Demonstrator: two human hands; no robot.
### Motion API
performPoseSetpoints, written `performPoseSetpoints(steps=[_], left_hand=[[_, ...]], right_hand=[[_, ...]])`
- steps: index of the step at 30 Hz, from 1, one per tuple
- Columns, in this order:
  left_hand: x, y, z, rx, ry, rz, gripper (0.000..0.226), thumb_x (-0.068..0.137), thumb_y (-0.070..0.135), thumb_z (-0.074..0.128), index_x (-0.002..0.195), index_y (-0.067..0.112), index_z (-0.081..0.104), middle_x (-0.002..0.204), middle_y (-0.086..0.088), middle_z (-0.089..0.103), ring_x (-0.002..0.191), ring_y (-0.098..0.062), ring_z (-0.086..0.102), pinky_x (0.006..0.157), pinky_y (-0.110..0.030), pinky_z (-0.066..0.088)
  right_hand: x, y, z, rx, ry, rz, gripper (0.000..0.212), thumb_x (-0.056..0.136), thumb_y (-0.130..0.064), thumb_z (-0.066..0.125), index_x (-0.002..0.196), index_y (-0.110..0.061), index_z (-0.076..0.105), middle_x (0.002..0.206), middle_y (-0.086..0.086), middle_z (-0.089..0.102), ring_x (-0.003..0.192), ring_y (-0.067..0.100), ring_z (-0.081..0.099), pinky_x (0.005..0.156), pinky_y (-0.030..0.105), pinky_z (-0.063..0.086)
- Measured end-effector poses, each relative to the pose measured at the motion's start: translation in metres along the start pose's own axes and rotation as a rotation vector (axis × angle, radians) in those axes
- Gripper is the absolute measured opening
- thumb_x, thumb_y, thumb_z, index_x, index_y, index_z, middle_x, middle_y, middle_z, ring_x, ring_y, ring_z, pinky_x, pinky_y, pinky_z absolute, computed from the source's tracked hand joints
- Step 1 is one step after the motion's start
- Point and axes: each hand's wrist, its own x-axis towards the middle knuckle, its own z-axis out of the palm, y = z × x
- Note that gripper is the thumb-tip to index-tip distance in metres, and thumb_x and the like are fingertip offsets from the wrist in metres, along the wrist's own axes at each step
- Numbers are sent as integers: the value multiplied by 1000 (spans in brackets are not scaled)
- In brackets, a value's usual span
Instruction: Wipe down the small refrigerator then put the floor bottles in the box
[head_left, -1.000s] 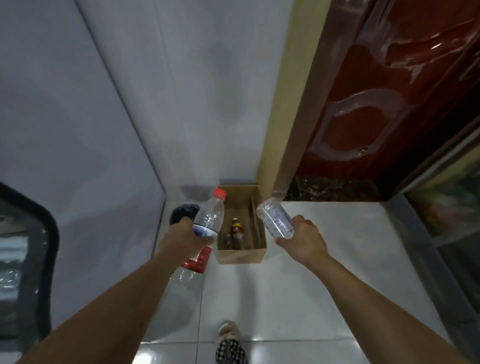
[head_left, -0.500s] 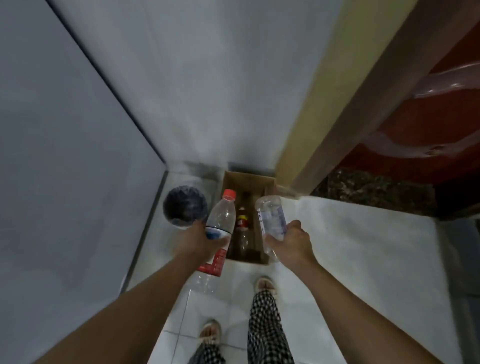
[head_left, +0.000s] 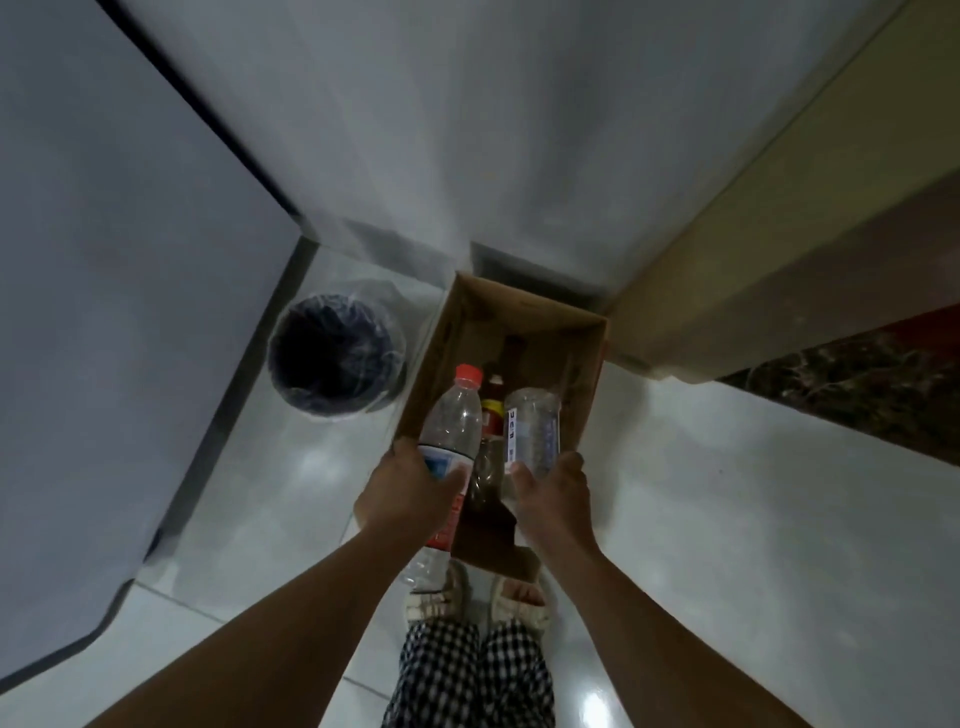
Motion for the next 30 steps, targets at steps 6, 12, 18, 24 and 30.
performPoseSetpoints(steps=[6,12,18,24,30], left_hand=[[87,-16,79,134,-49,12,53,86,54,52,120,15,40,113,-7,59,101,-26,60,88,-43,51],[150,-34,135,204,-75,-38,57,90,51,49,128,11,35,122,-13,54,112,-31,54,93,-47,47],[181,-50,173,260,-60,-57,46,91,32,51,128,9,37,123,-16,55,113,-33,55,85,-42,45],[182,-61,178,237,-101,-15,51,87,26,59,131,12,37,123,-12,56,110,-29,57,87,-43,50],[164,-51,146,216,-133,32,49,88,26,57,132,14,38,125,-12,56,114,-30,56,90,-44,50]], right_hand=[[85,50,73,-25,37,73,61,96,-35,50,140,-6,21,131,16,44,100,21,54,68,24,50],[142,92,124,2,74,127,60,95,-37,50,141,-10,21,131,16,49,111,30,56,78,34,53],[170,111,156,40,72,166,53,95,-35,51,137,-14,27,137,14,43,123,33,48,95,49,48],[173,113,166,-84,-21,171,64,93,-29,54,145,-15,20,143,13,37,128,31,41,99,40,41],[148,101,149,-198,-157,90,71,90,-25,58,147,-21,17,148,11,28,133,30,35,107,46,39]])
